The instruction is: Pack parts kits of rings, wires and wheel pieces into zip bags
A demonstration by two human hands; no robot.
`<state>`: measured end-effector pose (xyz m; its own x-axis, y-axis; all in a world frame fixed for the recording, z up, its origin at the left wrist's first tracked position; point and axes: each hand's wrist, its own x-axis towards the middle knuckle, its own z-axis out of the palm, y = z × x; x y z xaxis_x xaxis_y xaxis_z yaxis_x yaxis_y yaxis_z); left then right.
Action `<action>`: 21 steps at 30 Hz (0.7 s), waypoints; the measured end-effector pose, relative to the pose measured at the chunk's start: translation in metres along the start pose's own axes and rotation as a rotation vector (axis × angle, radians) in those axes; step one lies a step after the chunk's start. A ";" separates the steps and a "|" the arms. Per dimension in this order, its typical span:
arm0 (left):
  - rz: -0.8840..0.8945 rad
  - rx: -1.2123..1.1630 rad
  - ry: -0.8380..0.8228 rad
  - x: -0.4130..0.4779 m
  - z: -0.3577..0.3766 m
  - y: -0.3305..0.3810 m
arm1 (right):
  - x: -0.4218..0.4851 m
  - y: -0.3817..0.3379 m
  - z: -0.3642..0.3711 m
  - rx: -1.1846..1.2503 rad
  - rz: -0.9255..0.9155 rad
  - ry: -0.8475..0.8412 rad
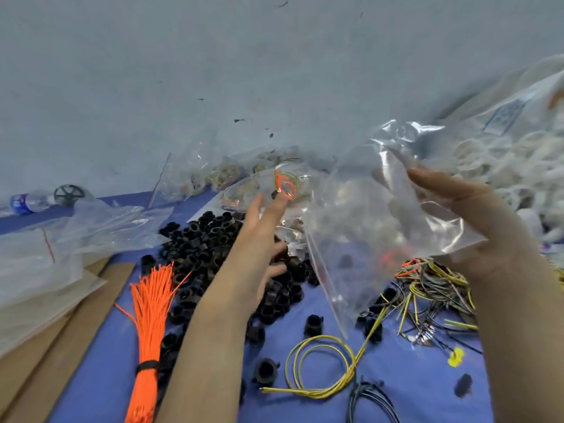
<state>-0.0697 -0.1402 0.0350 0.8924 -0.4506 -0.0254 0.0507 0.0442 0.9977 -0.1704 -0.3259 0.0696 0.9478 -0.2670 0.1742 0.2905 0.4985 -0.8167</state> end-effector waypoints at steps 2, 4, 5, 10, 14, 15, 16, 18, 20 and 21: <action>-0.245 -0.304 -0.132 0.007 0.001 -0.013 | -0.004 -0.002 0.000 0.041 -0.034 -0.003; -0.303 -0.463 -0.194 0.014 -0.001 -0.021 | -0.004 -0.002 0.000 0.096 -0.031 0.028; -0.271 -0.481 -0.230 0.016 -0.002 -0.022 | -0.003 -0.002 0.000 0.121 -0.026 0.057; -0.027 -0.475 -0.219 0.019 0.004 -0.020 | 0.001 -0.001 -0.004 0.188 0.029 0.070; 0.267 -0.331 0.120 0.017 -0.001 -0.008 | 0.005 -0.002 -0.010 -0.465 -0.104 0.420; 0.323 -0.291 0.189 0.014 -0.002 -0.004 | 0.005 -0.003 -0.010 -0.701 -0.209 0.579; 0.381 -0.247 0.246 0.011 -0.003 0.000 | 0.004 -0.005 -0.009 -0.821 -0.332 0.671; 0.500 -0.137 0.331 0.003 -0.004 0.008 | -0.002 -0.011 0.001 -0.754 -0.479 0.605; 0.554 -0.071 0.324 -0.004 -0.001 0.016 | -0.008 -0.009 0.019 -0.560 -0.421 0.356; 0.535 -0.079 0.280 -0.008 0.001 0.018 | -0.011 -0.005 0.030 -0.502 -0.371 0.249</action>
<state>-0.0767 -0.1363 0.0537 0.8868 -0.0965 0.4520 -0.4137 0.2703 0.8694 -0.1779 -0.3009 0.0878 0.7209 -0.5591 0.4095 0.4374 -0.0913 -0.8946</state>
